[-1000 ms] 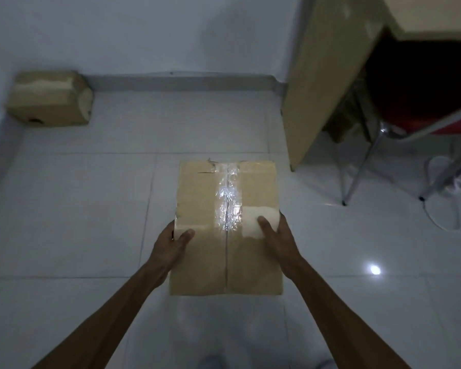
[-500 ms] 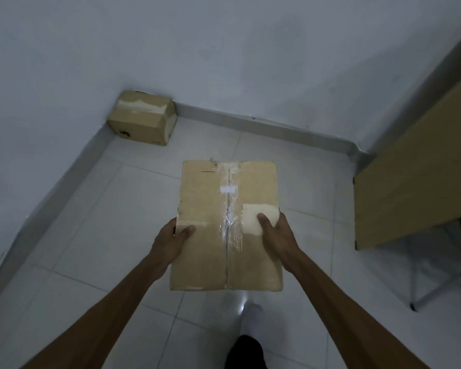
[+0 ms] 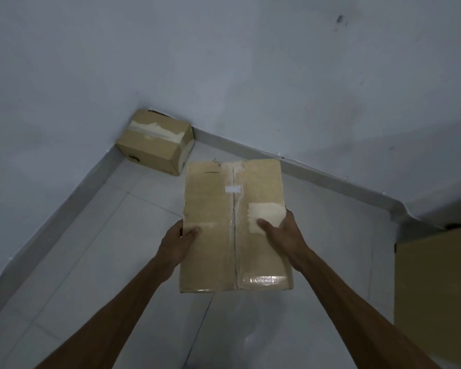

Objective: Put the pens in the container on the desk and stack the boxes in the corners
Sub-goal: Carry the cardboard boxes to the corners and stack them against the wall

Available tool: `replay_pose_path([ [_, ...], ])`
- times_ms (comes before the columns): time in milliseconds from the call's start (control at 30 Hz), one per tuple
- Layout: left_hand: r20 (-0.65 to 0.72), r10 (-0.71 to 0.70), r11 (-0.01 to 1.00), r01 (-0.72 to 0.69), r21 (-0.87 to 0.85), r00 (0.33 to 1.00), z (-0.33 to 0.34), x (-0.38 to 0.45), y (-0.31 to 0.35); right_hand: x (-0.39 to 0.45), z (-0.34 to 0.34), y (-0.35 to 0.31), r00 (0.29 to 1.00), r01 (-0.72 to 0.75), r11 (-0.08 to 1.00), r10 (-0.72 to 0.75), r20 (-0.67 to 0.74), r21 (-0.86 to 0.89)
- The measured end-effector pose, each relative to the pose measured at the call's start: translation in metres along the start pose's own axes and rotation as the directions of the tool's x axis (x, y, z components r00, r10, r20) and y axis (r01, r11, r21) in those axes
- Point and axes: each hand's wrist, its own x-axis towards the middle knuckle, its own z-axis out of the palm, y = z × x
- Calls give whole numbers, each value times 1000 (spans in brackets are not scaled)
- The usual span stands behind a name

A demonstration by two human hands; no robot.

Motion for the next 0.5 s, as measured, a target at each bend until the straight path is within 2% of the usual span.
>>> replay_pose_path([
  [233, -15, -48, 998, 47, -30, 999, -25, 115, 23, 95, 41, -48, 994, -65, 998, 64, -93, -3],
  [333, -10, -82, 996, 82, -32, 997, -35, 165, 17, 137, 64, -55, 984, -120, 989, 107, -142, -84],
  [500, -25, -147, 986, 145, -87, 989, -38, 226, -11, 204, 103, -56, 984, -94, 986, 71, -163, -140],
])
